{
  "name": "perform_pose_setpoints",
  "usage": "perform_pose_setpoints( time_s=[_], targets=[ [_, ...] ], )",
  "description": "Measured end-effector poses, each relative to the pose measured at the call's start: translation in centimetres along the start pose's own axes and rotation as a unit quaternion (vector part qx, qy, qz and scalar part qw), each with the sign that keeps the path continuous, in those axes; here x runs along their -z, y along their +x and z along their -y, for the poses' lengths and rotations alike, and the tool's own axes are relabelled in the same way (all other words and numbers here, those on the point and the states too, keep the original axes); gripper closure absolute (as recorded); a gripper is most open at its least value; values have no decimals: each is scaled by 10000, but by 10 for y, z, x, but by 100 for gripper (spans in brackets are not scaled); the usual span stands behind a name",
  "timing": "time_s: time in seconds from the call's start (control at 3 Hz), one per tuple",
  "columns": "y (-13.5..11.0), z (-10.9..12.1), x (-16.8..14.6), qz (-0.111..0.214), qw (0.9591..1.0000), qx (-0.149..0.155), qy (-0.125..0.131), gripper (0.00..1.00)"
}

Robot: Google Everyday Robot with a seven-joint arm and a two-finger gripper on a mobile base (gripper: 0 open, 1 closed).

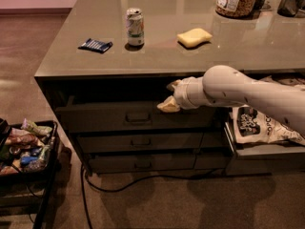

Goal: Open top drawer

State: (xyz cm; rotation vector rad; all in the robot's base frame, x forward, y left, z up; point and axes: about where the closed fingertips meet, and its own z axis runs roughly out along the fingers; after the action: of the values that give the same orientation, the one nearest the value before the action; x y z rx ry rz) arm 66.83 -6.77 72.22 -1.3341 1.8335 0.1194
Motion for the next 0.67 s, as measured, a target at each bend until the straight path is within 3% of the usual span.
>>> perform_pose_setpoints(
  time_s=[0.67],
  targets=[
    [0,0,0,0,10000,0,0,88]
  ],
)
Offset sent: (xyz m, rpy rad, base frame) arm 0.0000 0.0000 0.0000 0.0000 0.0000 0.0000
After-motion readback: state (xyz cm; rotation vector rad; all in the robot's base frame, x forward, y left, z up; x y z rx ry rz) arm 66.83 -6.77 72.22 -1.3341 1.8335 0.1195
